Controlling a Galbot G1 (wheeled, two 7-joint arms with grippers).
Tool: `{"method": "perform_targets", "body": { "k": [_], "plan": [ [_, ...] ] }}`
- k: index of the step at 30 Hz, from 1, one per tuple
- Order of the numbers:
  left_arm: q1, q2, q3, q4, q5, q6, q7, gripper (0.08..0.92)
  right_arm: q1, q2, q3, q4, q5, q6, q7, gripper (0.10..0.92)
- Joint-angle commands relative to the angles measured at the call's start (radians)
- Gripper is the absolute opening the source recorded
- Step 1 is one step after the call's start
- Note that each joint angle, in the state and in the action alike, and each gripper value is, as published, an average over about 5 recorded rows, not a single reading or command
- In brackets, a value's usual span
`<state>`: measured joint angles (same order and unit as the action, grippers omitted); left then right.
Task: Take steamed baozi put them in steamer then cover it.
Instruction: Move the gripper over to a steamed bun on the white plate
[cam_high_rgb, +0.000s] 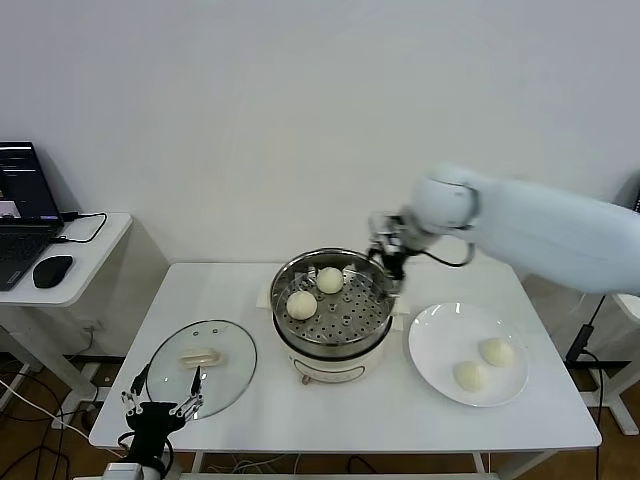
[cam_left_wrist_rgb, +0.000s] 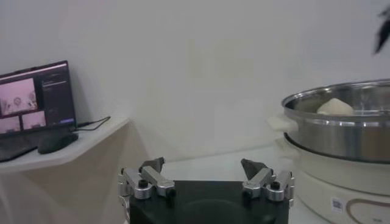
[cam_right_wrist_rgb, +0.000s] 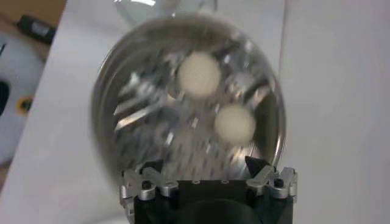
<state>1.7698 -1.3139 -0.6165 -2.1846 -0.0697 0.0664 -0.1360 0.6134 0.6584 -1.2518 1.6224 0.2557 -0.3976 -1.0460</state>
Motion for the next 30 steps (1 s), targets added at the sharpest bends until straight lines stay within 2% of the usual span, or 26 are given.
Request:
{"method": "perform_targets", "body": {
  "k": [1,9,18,30],
  "plan": [
    [0.0,0.004,0.009,0.007,0.002,0.001,0.0,0.823,-0.1,-0.378,-0.001,0.17,-0.243,0.131,-0.095,0.823],
    [0.001,0.002,0.006,0.018,0.005,0.002,0.0,0.823,-0.371,-0.423,0.126,0.162,-0.339,0.125,-0.003,0.823],
    [0.011,-0.006,-0.009,0.022,0.006,0.001,0.0,0.823,-0.698,-0.318,0.363,0.059,-0.386,0.117,0.065,0.823],
    [0.019,-0.013,-0.024,0.028,0.006,0.0,0.0,0.823,-0.813,-0.225,0.464,-0.056,-0.423,0.112,0.094,0.823]
  ]
}}
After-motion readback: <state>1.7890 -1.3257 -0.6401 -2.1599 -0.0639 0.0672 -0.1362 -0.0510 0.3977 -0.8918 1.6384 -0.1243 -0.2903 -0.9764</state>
